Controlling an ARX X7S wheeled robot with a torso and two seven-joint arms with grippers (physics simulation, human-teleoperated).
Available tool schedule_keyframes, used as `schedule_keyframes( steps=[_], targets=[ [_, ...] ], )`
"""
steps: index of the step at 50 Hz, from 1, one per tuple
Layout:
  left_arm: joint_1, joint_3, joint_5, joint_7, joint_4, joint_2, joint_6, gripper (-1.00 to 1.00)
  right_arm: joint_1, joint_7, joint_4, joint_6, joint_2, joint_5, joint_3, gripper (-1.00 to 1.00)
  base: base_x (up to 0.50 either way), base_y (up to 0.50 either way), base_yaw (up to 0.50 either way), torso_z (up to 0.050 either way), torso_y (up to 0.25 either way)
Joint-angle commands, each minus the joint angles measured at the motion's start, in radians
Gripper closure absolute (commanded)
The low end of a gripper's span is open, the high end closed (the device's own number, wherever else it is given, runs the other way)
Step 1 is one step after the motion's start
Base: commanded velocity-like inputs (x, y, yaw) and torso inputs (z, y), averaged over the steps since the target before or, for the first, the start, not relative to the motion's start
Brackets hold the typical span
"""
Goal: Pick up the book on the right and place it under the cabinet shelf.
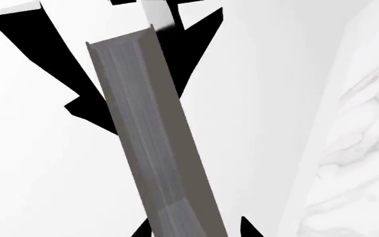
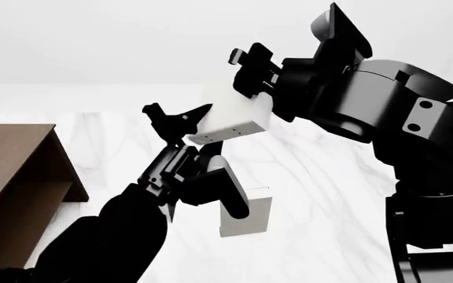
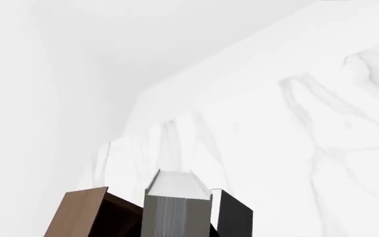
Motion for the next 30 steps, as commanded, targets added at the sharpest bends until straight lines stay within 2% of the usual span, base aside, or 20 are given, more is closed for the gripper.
schedule_keyframes(
  steps=[1,9,10,19,30],
  targets=[
    [0.001,0.024,-0.033,-0.015,-0.007,0.005,0.020,1.00,-0.007,-0.038,-0.014,-0.026,-0.004,0.022,0.006,1.00,0.00,0.00,0.00,0.000,0.000],
    [-0.009,0.021,-0.020,-0.025,-0.002,0.004,0.031,1.00,-0.031,-0.049,-0.020,-0.031,-0.002,0.009,-0.001,1.00,0.00,0.00,0.00,0.001,0.003],
    [-0.009,0.021,-0.020,-0.026,-0.001,0.002,0.032,1.00,-0.033,-0.052,-0.020,-0.031,-0.002,0.009,-0.002,-1.00,0.00,0.00,0.00,0.000,0.000],
    [0.001,0.025,-0.011,-0.025,0.026,-0.047,0.058,1.00,-0.049,-0.065,-0.022,-0.029,0.016,0.014,0.001,-1.00,0.00,0.00,0.00,0.000,0.001],
    [0.017,0.026,0.010,-0.013,0.081,-0.176,0.082,1.00,-0.058,-0.066,-0.033,-0.020,0.061,0.038,0.015,-1.00,0.00,0.00,0.00,0.000,0.001]
  ],
)
